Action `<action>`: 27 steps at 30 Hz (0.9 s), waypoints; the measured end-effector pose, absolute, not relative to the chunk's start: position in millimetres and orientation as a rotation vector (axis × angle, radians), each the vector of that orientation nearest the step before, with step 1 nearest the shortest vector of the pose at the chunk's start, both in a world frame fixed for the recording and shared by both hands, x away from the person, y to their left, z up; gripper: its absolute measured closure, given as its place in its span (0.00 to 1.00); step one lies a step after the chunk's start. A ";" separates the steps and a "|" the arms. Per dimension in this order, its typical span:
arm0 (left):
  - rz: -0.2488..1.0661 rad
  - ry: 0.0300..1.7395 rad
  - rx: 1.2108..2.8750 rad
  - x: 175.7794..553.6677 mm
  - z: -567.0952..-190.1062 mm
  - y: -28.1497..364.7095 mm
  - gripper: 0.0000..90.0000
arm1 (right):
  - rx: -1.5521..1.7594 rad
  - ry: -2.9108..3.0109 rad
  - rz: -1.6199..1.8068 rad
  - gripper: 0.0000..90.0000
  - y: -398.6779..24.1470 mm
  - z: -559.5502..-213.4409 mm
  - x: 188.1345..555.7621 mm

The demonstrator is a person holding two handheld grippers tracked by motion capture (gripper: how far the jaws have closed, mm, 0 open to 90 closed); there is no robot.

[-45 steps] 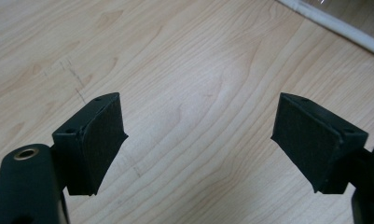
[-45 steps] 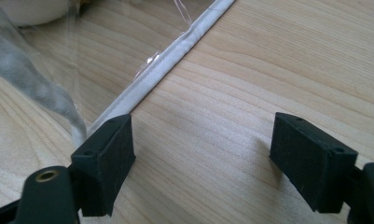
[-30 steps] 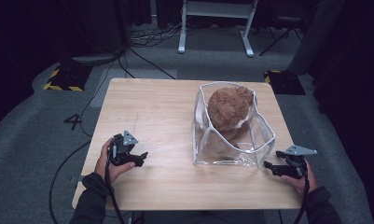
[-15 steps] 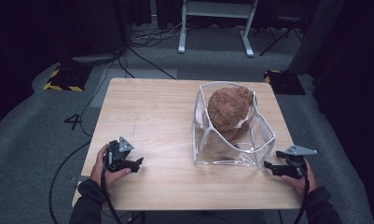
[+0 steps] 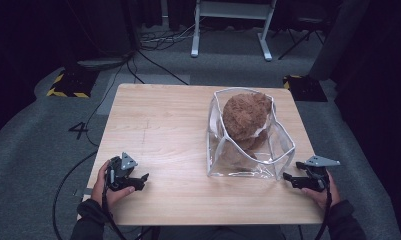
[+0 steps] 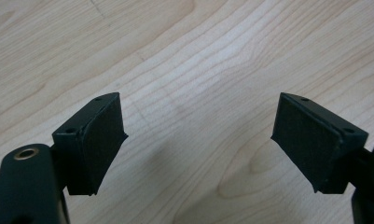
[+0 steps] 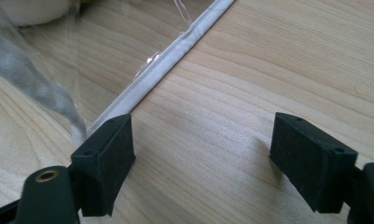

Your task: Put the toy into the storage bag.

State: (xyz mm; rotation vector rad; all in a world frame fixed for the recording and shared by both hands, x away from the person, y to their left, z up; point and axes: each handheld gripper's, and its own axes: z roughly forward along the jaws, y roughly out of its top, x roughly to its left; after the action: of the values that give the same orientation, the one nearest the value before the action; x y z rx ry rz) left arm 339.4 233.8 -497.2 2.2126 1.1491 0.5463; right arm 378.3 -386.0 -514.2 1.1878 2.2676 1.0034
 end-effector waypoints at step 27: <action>0.453 1.233 2.097 319.5 -517.2 259.6 0.17 | 1.186 2.269 1.004 0.24 -386.3 -514.2 378.1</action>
State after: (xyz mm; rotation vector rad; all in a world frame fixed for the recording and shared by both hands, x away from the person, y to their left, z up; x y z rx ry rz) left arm 319.5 259.6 -517.2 2.0969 1.2334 0.4530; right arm 378.1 -386.3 -514.2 1.1865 2.2690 1.0037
